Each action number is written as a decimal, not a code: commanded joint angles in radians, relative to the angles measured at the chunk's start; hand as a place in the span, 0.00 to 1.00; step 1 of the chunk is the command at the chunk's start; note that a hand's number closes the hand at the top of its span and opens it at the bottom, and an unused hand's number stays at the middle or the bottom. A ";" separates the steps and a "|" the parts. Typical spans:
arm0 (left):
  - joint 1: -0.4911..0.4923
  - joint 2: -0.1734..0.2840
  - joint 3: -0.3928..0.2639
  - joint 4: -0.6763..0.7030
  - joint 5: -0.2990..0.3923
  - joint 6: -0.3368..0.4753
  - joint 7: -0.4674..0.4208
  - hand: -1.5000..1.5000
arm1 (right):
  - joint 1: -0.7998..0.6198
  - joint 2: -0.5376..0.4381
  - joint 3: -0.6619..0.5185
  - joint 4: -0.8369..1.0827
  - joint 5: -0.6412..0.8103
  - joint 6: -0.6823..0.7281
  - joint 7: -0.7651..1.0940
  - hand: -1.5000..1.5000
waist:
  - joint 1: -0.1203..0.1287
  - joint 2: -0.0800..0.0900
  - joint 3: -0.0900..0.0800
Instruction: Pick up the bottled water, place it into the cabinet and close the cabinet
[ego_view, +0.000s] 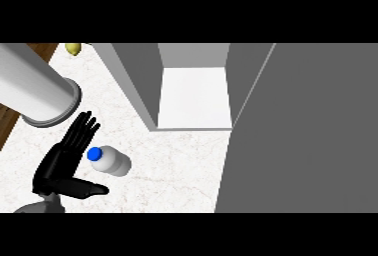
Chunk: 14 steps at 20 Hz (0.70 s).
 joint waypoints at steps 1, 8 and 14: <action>0.000 -0.005 -0.002 0.128 -0.066 0.001 -0.123 0.00 | 0.003 -0.032 -0.048 -0.202 0.000 -0.003 0.102 0.00 | -0.001 0.000 0.000; -0.064 0.015 0.012 0.379 -0.137 0.001 -0.310 0.00 | 0.025 -0.009 0.055 -0.143 0.072 -0.028 0.049 0.00 | -0.002 0.001 0.000; -0.125 0.033 0.016 0.530 -0.161 -0.019 -0.408 0.00 | 0.020 -0.024 0.074 -0.140 0.097 -0.041 0.050 0.00 | -0.001 0.000 0.000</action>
